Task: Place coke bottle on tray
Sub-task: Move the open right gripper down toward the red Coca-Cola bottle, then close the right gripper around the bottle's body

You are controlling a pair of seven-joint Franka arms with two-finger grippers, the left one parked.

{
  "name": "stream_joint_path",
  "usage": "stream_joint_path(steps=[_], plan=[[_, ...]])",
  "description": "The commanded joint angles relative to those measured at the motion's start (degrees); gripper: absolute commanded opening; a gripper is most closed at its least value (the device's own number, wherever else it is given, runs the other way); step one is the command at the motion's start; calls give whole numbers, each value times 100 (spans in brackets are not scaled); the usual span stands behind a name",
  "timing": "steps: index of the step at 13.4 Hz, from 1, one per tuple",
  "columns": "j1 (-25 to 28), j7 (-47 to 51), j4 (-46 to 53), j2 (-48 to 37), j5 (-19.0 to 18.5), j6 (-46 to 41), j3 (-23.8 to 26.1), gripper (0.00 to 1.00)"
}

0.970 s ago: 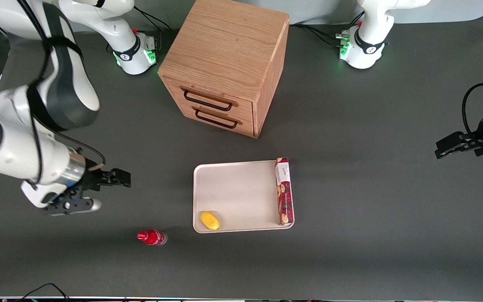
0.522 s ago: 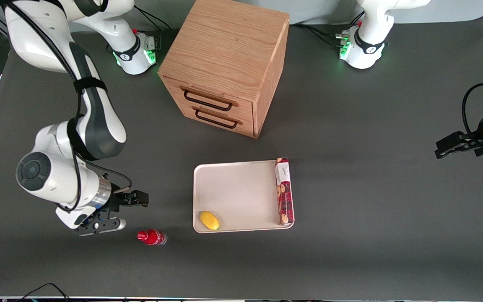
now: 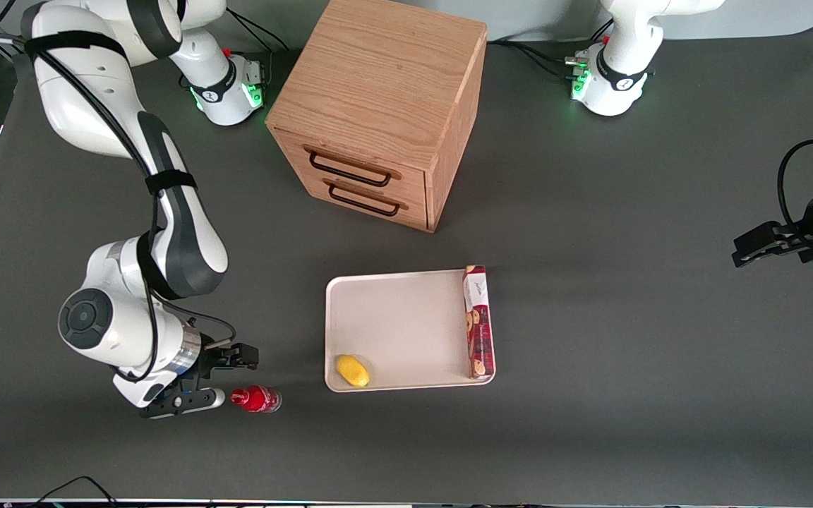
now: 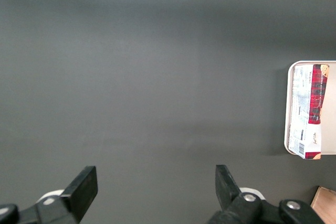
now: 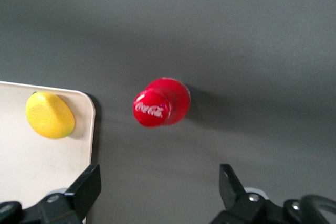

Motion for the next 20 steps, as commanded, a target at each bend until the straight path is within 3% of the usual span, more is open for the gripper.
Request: stream_joint_path(steps=[1, 15, 17, 20], plan=[[37, -139, 713, 529, 57, 61, -56, 100], [239, -103, 1321, 1163, -66, 299, -267, 98], [239, -103, 1391, 1225, -66, 317, -267, 94], [239, -121, 1409, 1225, -66, 317, -258, 73]])
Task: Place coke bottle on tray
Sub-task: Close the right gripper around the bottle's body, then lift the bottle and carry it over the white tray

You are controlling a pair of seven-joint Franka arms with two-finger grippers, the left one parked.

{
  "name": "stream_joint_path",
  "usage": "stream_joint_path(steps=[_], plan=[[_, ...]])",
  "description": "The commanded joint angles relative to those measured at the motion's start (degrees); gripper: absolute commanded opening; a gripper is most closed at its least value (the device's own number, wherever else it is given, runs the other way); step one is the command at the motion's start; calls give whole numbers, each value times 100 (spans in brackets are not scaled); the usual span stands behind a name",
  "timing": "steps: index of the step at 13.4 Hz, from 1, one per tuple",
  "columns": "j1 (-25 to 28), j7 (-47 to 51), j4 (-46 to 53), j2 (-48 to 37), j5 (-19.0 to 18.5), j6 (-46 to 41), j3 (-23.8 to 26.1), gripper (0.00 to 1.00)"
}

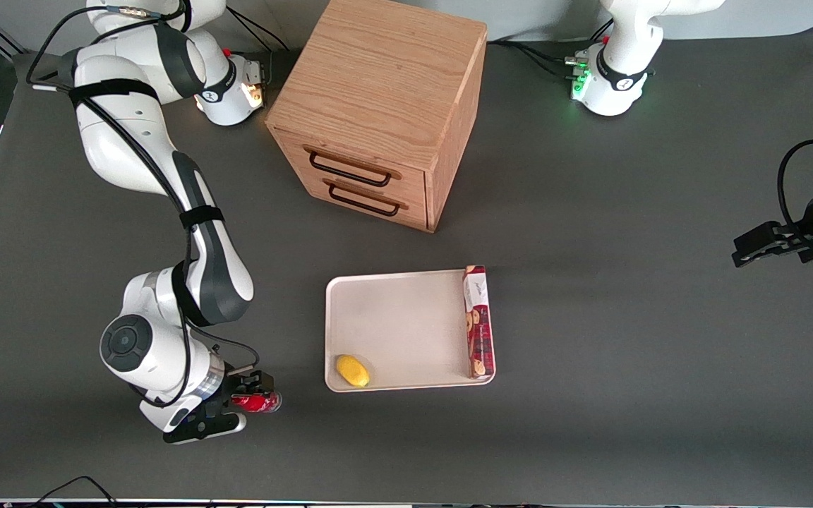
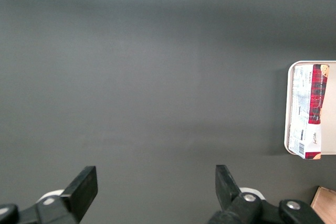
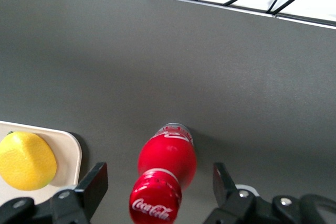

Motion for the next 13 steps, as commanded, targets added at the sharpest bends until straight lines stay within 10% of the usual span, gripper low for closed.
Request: stream_joint_path(steps=[1, 5, 8, 13], plan=[[52, -111, 266, 158, -10, -6, -71, 59], [43, -120, 257, 131, -10, -6, -62, 39], [43, -120, 257, 131, -10, -14, -62, 0], [34, -524, 257, -166, -2, -575, -53, 0]])
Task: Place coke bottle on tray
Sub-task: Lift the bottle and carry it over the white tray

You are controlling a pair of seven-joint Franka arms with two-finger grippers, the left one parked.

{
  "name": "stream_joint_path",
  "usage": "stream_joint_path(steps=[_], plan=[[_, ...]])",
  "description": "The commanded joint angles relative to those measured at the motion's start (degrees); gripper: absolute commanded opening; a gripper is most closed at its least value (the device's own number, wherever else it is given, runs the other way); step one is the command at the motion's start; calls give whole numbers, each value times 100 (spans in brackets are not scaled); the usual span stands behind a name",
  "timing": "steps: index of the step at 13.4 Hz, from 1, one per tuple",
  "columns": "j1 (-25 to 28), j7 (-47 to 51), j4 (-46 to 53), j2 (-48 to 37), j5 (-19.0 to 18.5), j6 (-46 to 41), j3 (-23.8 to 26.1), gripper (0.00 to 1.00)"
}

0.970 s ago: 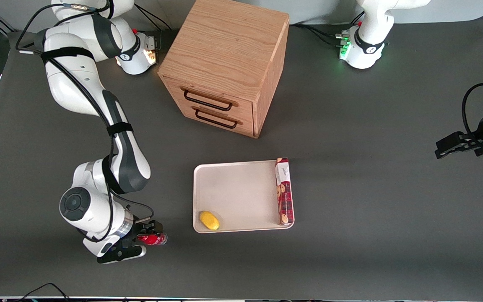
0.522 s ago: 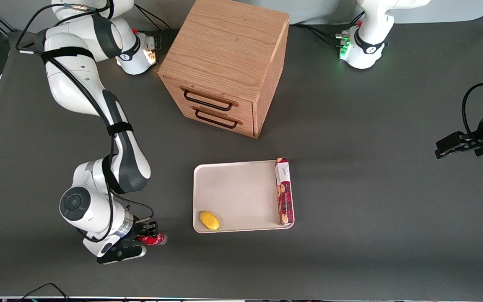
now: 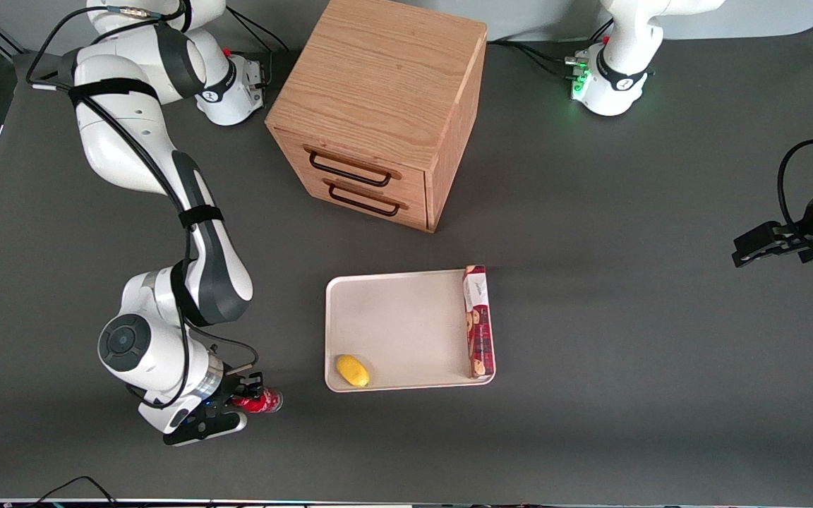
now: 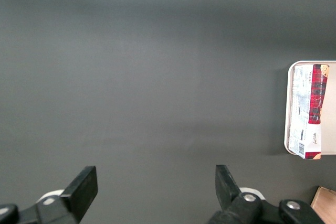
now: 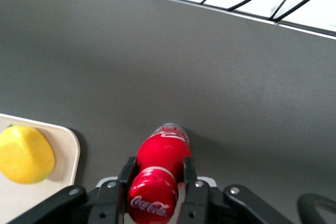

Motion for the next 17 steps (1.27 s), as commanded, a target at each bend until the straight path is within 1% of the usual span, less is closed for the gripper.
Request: stream_joint_path(steps=[1, 7, 9, 11, 12, 15, 17], plan=[[34, -185, 172, -354, -3, -713, -49, 0], [43, -194, 181, -1558, 14, -2393, 3, 0], [52, -185, 172, -1875, 40, -2789, 21, 0], [87, -98, 172, -1982, 58, -2844, 47, 0], [304, 146, 172, -1973, 49, -2835, 22, 0], [1016, 1288, 146, -1859, 49, -2730, -49, 0], [1308, 1502, 85, -1728, 49, -2537, -67, 0]])
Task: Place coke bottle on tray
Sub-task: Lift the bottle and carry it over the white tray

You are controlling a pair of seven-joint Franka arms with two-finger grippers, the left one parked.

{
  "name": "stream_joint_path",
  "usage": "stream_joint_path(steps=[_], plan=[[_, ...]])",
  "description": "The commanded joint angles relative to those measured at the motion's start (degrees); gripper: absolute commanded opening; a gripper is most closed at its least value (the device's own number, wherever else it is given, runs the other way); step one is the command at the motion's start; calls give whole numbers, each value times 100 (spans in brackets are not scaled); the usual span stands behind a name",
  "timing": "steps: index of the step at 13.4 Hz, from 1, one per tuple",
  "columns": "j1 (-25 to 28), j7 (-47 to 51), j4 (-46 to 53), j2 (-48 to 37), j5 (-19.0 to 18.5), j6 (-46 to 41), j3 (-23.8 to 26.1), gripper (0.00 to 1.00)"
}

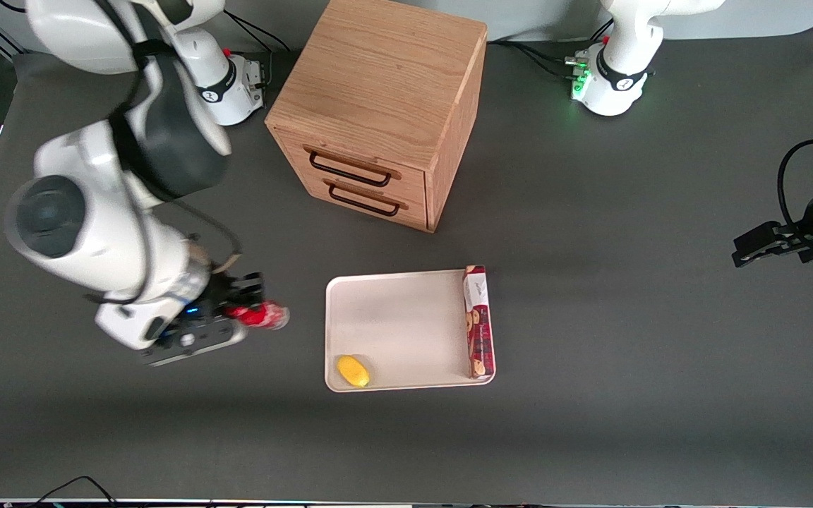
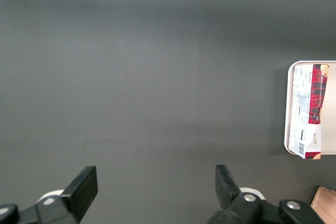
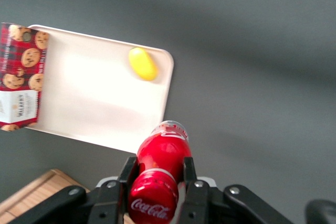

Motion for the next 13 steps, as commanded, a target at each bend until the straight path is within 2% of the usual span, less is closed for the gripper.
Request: stream_joint_path(steps=[1, 4, 7, 11, 13], plan=[[354, 344, -159, 122, 22, 277, -119, 0], [557, 591, -650, 307, -4, 961, -119, 0], [566, 547, -1537, 299, -30, 1813, -110, 0], [680, 591, -2118, 316, -39, 2474, -110, 0], [680, 591, -2190, 316, -39, 2519, -110, 0]])
